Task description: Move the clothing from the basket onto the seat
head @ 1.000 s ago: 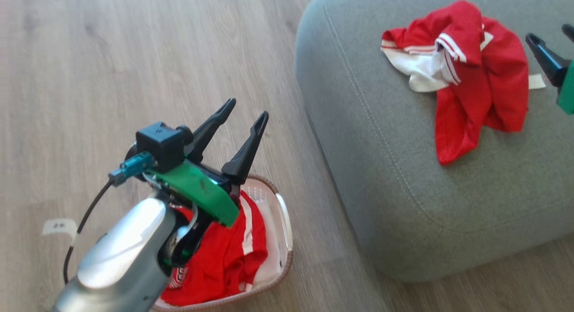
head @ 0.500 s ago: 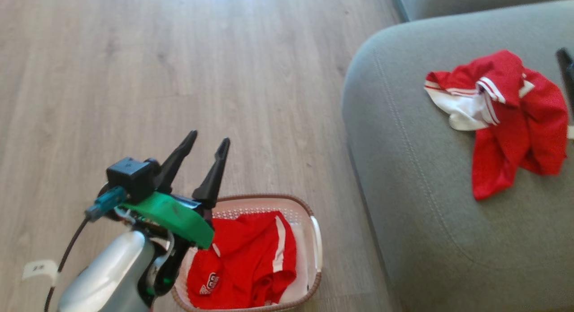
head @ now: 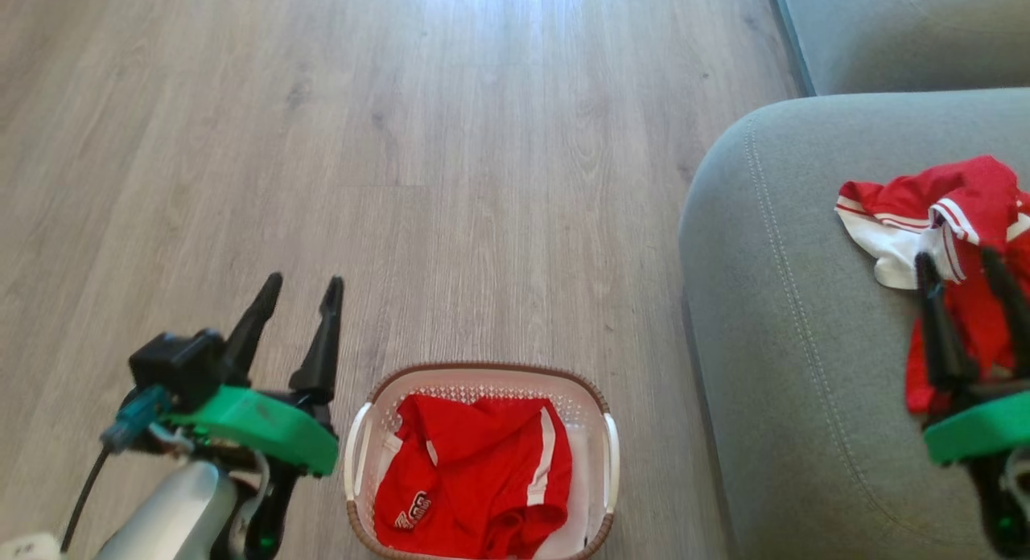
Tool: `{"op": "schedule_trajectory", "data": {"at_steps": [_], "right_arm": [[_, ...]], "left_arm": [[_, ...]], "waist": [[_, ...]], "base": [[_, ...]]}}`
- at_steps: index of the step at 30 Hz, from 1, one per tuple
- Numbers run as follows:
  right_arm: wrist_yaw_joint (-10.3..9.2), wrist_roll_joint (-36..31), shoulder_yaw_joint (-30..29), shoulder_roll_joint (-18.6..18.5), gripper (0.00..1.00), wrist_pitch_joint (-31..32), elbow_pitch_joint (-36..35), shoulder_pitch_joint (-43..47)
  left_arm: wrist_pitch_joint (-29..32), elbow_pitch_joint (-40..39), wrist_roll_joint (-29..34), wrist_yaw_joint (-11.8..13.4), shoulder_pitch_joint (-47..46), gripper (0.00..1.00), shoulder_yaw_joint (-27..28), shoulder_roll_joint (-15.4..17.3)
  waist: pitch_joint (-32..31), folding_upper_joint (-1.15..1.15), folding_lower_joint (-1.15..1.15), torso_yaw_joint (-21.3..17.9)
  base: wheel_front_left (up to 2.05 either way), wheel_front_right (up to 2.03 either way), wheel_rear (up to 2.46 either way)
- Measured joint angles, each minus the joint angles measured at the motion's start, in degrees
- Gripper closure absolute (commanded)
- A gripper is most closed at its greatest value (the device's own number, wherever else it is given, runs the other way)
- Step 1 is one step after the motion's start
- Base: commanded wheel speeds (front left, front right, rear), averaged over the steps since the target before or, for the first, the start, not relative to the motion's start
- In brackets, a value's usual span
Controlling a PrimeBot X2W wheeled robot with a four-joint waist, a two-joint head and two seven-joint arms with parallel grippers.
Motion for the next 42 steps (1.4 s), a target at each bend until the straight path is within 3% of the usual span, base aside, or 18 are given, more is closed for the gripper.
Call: {"op": "schedule_trajectory", "data": {"at_steps": [9, 14, 24, 42], "right_arm": [[0.0, -4.9, -1.2, 6.0, 0.0, -0.7, -1.5, 4.9], [0.0, -5.9, -0.6, 8.0, 0.0, -2.3, -1.3, 5.4], [0.0, -6.4, 2.2, 8.3, 0.0, -3.2, -0.3, 5.9], [0.0, -6.4, 3.1, 8.3, 0.0, -3.4, -0.3, 4.9]], "left_arm": [[-0.1, -1.6, 3.6, 1.9, 5.8, 0.0, 4.9, -0.5], [-0.1, -2.2, 6.7, 1.2, 8.3, 0.0, 9.3, -2.6], [-0.1, -2.2, 11.2, -1.5, 10.5, 0.0, 13.1, -5.9], [-0.1, -0.2, 13.5, -4.8, 10.4, 0.0, 15.3, -7.8]], "waist": [[-0.2, 0.0, 0.0, 0.7], [-0.1, 0.0, 0.0, 0.6], [0.0, 0.0, 0.0, -0.3], [2.4, 0.0, 0.0, -1.6]], "base": [[0.0, 0.0, 0.0], [0.0, 0.0, 0.0], [0.0, 0.0, 0.0], [0.0, 0.0, 0.0]]}}
